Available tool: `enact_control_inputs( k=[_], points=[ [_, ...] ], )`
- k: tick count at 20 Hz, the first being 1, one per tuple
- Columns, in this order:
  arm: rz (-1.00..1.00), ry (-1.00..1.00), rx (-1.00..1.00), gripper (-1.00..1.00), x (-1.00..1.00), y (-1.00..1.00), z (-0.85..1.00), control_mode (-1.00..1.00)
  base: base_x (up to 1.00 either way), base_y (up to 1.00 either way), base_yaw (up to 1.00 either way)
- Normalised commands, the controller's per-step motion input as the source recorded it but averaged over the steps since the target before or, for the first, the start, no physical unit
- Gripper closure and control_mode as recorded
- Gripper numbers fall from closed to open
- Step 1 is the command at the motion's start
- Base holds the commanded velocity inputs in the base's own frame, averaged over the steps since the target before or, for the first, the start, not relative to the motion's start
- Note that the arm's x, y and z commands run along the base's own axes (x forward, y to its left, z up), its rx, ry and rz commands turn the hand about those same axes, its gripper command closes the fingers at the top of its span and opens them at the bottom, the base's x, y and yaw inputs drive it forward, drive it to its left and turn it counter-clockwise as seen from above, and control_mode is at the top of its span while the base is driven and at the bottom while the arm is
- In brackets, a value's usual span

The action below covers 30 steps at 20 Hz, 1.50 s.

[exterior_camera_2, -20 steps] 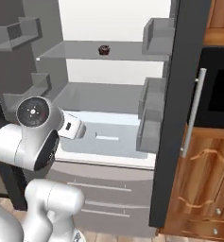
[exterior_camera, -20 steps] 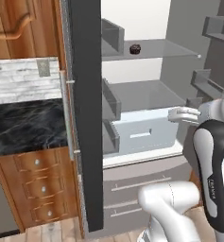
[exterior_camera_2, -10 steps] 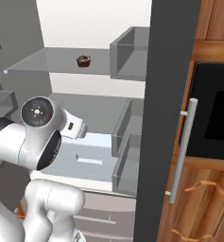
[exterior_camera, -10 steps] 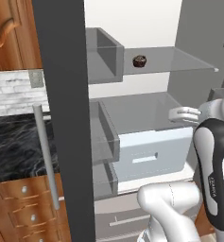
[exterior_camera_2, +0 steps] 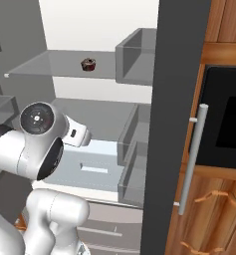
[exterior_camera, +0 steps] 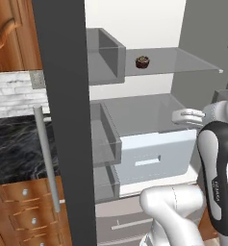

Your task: Take the cupcakes from the fridge and place them on the empty tray on the dining counter.

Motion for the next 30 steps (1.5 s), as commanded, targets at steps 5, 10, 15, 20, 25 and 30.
enact_control_inputs(
  k=[5,10,15,20,25,30],
  points=[
    [0.01,0.07,-0.07,-1.00,0.22,0.36,0.01,-1.00,0.10,0.12,0.00],
    [0.00,0.21,-0.14,-1.00,0.43,0.30,0.19,-1.00,0.00,0.00,0.00],
    [0.00,0.09,-0.01,-1.00,0.26,-0.10,0.43,-1.00,0.00,0.00,0.00],
    [0.00,-0.08,-0.01,-1.00,0.12,-0.02,0.16,-1.00,0.00,0.00,0.00],
    [0.00,-0.38,-0.03,-1.00,0.24,0.00,0.00,-1.00,0.00,0.00,0.00],
    [0.00,-0.09,-0.01,-1.00,0.24,0.00,0.45,-1.00,0.00,0.00,0.00]
  ],
)
